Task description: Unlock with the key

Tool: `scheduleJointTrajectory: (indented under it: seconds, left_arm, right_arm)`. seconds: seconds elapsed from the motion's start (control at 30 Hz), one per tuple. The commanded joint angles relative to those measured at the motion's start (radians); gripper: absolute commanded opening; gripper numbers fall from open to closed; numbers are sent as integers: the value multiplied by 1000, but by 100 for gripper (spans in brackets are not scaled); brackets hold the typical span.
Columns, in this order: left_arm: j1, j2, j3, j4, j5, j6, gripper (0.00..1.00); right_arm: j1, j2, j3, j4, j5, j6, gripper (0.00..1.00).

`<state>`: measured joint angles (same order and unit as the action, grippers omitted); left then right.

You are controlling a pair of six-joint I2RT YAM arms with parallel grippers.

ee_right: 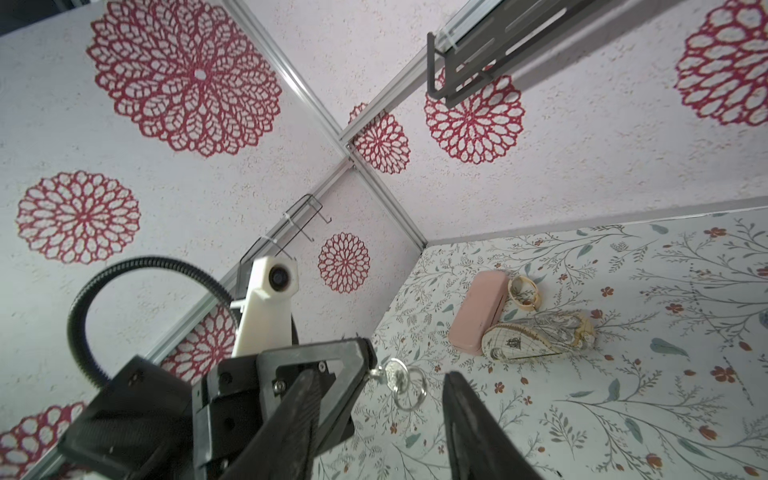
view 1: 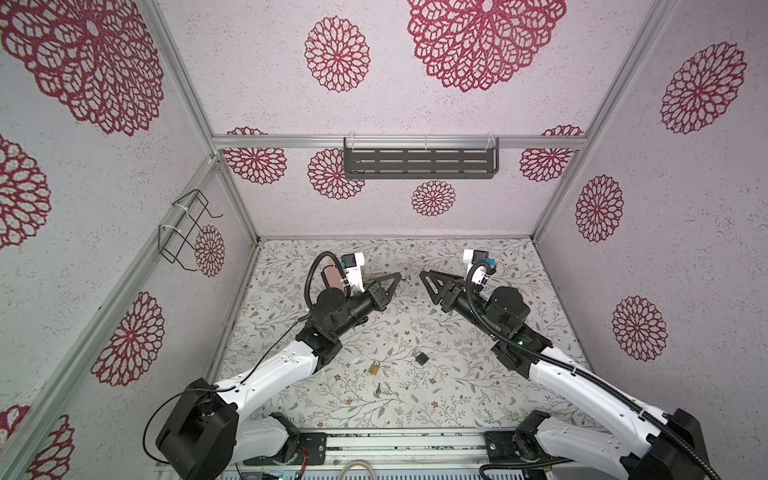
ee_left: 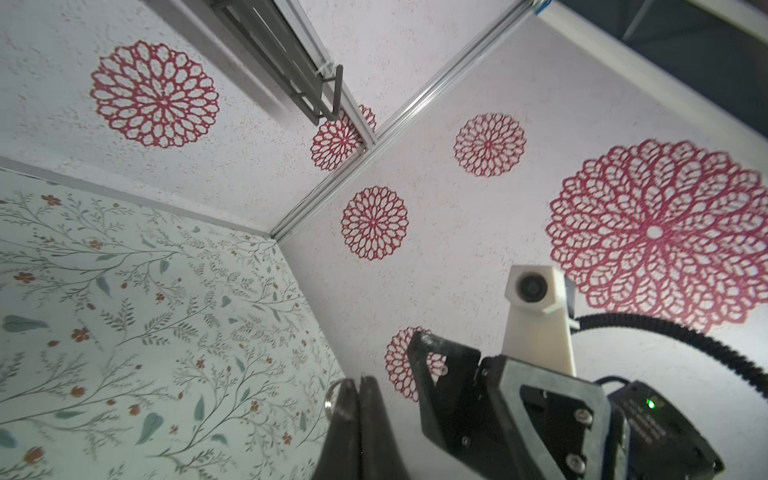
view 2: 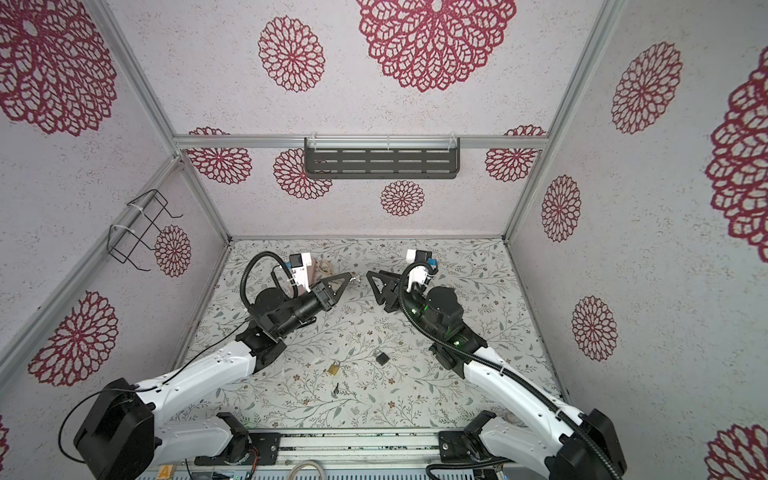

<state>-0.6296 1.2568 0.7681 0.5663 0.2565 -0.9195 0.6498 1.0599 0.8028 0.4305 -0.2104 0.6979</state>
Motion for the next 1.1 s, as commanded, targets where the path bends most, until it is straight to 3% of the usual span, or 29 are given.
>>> scheduleJointTrajectory:
  seconds: [0.0,0.13,0.33,0.5,0.7,1.07]
  left_arm:
    - [5,-26,93,-304,155,198,0]
    - [5,-37,153,-434,179,293,0]
    - [4,-36,210,-524,226,378,0]
    - [5,-37,223,-538,236,397,0]
    - [5,-33,226,-540,240,395,0]
    - [7,-27,237,-531,247,390,0]
  right_arm:
    - [-48,6,52,-98,-290,-78,55]
    - [-67,23,80,-195,-360,-142,57]
    - [-102,56,75,-162,-487,-132,57]
    - [-118,83,68,-113,-560,-116,55]
    - [-132,103,57,-74,-607,-101,45]
    - [-139,142,43,-23,-666,-88,40]
